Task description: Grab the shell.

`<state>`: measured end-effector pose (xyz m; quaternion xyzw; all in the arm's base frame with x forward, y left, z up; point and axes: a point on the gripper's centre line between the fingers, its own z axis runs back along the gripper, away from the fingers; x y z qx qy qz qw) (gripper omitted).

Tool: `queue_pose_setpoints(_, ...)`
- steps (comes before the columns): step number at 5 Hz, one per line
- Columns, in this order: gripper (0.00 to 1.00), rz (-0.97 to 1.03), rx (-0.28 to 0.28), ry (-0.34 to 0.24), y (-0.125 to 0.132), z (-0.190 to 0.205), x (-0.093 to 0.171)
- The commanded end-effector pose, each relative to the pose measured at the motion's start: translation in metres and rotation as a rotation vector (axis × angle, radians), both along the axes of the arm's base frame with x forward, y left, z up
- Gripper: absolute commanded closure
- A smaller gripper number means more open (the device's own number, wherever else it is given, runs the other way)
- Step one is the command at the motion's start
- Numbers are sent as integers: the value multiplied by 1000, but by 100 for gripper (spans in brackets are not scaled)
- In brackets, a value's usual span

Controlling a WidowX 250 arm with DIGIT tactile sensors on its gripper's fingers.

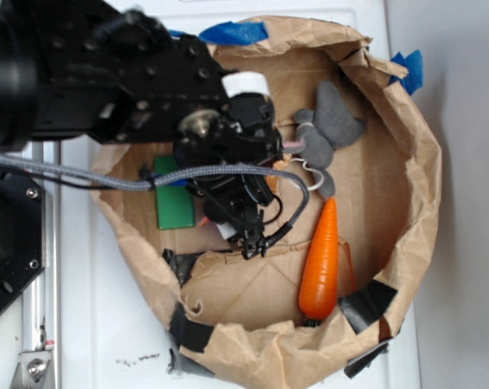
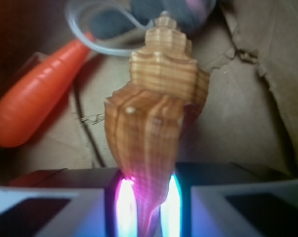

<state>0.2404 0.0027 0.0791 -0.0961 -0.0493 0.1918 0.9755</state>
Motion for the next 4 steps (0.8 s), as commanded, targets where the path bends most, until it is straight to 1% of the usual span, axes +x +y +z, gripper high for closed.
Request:
queue_pose_setpoints(1,100,37,75,56,13,64,10)
queue_pose_setpoints(2,100,66,81,119,15,77,8)
queue_pose_setpoints(3,100,-9,104,77,9,90,12)
queue_pose_setpoints(4,100,-55,122,24,4,92,11)
